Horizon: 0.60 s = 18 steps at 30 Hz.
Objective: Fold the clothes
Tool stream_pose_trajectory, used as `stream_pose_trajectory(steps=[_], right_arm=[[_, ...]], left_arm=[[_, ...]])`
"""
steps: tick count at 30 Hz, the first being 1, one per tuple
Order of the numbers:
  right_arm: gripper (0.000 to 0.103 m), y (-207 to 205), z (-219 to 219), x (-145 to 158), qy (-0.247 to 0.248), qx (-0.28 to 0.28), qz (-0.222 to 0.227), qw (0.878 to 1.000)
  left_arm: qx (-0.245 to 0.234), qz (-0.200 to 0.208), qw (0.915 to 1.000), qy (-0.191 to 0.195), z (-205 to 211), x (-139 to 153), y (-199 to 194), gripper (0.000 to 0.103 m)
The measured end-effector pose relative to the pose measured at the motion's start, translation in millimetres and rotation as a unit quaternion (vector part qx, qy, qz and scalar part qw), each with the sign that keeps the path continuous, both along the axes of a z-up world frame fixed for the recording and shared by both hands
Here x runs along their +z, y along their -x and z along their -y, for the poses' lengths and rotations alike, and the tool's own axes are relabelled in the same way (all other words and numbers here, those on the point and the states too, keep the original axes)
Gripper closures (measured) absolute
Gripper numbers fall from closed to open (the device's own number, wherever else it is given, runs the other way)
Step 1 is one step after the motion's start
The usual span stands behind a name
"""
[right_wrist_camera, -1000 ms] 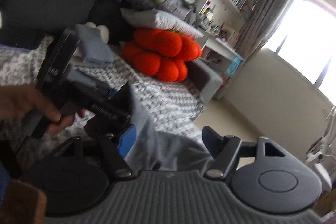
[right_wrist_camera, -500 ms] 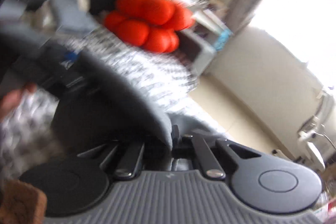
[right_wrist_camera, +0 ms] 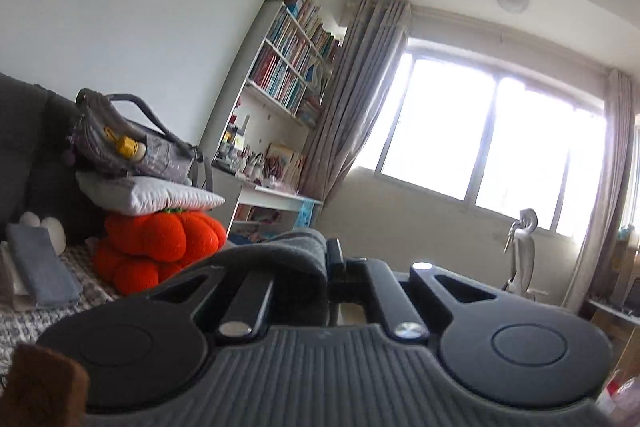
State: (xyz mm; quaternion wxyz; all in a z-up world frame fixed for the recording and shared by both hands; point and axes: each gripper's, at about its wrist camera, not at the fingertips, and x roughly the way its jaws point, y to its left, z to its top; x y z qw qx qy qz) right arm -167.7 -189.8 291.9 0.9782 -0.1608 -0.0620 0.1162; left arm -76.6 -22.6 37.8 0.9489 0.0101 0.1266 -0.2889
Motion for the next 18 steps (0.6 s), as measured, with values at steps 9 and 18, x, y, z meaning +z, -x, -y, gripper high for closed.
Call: stream_pose_trajectory(steps=[9, 18], right_arm=[[0.099, 4.6, -6.8, 20.3, 0.020, -0.022, 0.026, 0.999], [0.099, 3.6, 26.4, 4.8, -0.020, -0.017, 0.015, 1.000]], left_arm=[[-0.024, 0.082, 0.9960, 0.027, 32.1, 8.7, 52.5, 0.001], [0.076, 0.071, 0.9940, 0.032, -73.6, 29.0, 48.9, 0.091]])
